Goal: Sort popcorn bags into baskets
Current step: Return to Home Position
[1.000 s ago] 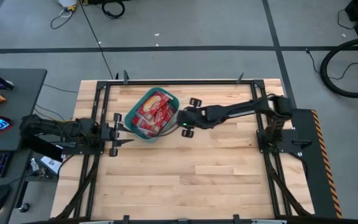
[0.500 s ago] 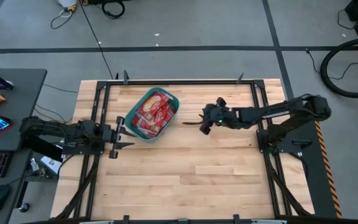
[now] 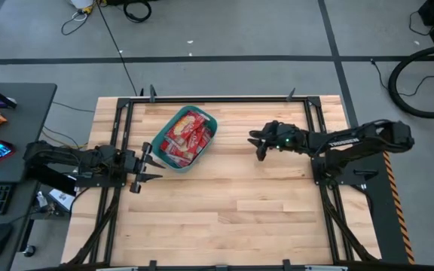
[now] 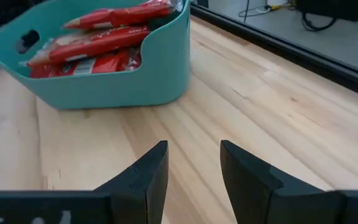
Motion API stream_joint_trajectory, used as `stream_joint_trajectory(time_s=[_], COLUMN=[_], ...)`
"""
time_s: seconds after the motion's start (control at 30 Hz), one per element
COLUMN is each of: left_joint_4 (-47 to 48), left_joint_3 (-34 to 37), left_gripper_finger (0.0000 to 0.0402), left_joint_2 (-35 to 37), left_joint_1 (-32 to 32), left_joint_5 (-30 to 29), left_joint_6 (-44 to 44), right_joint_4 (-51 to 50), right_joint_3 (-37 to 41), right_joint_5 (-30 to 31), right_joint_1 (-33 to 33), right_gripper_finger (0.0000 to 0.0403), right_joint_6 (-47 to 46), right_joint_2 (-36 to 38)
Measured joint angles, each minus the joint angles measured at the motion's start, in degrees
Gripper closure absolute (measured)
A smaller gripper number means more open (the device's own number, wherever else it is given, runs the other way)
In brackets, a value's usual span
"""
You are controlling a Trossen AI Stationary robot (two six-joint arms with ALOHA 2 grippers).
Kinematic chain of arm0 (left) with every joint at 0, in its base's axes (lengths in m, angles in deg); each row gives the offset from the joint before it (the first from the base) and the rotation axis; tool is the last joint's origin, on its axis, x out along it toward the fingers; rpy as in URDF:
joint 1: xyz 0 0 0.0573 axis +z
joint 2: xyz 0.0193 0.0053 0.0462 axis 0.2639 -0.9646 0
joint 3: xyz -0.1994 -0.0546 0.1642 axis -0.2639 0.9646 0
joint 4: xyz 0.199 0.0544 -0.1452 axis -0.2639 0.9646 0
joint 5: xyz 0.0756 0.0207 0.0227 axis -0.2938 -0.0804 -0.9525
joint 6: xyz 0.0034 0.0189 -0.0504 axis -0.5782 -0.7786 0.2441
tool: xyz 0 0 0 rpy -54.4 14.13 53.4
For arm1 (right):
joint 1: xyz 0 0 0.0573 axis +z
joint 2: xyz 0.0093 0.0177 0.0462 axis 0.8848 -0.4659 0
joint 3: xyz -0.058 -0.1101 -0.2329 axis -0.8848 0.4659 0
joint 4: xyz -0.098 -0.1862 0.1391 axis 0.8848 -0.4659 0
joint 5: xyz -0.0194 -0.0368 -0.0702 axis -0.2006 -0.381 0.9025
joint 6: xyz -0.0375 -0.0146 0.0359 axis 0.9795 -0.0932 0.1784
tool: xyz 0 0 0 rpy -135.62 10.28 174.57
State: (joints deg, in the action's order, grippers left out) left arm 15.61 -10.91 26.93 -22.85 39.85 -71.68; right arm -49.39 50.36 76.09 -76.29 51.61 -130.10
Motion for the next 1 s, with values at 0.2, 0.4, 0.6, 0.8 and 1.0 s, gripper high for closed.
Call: stream_joint_trajectory(time_s=[0.2,0.4,0.6,0.8,1.0], left_joint_4=[0.0,0.0,0.0,0.0,0.0], left_joint_3=[0.0,0.0,0.0,0.1,0.1], left_gripper_finger=[0.0260,0.0260,0.0260,0.0260,0.0260], left_joint_2=[0.0,0.0,0.0,0.0,0.0], left_joint_1=[0.0,0.0,0.0,0.0,0.0], left_joint_5=[0.0,0.0,0.0,-0.1,-0.1], left_joint_6=[-0.1,-0.1,-0.2,-0.2,-0.2], right_joint_4=[10.9,24.4,31.4,33.4,34.9], right_joint_3=[6.1,13.3,18.6,20.2,20.2], right_joint_5=[-6.5,-8.4,-8.7,-9.2,-9.3], right_joint_1=[-4.7,-7.8,-8.5,-8.5,-9.5], right_gripper_finger=[0.0252,0.0252,0.0252,0.0252,0.0252], right_joint_6=[-0.6,-3.1,-5.8,-6.3,-5.8], right_joint_2=[0.0,0.0,0.0,0.0,0.0])
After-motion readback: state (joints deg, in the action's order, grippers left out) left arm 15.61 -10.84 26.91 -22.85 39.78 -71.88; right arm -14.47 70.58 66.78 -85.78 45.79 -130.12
